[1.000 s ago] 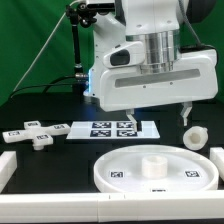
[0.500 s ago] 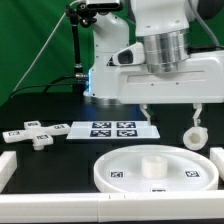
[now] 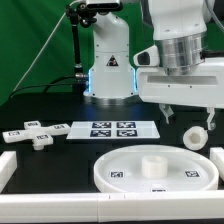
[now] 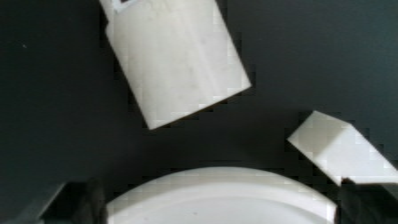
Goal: Assemble round table
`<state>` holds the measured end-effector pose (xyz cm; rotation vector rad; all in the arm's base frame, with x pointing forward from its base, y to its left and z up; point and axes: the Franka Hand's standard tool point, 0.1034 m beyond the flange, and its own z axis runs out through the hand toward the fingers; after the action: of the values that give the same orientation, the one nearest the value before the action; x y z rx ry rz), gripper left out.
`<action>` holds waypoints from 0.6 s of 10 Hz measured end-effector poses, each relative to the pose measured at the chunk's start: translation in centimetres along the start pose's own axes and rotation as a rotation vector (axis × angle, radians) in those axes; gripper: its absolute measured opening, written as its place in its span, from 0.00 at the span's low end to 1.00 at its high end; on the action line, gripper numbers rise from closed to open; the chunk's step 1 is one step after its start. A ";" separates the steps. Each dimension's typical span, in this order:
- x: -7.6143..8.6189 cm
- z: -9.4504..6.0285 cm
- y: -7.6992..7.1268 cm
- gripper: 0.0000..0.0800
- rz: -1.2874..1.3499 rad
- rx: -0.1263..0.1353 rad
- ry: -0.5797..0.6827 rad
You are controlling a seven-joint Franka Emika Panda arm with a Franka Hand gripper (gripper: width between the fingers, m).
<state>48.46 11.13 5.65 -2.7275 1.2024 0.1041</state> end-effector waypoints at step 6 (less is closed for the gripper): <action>-0.8 1.6 0.1 0.81 -0.150 -0.025 -0.070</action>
Offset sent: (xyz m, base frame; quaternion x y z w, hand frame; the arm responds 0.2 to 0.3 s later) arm 0.0102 0.0186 -0.0117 0.0213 -0.0018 -0.0978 0.9950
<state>47.83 11.93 4.20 -2.7993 0.9808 0.1960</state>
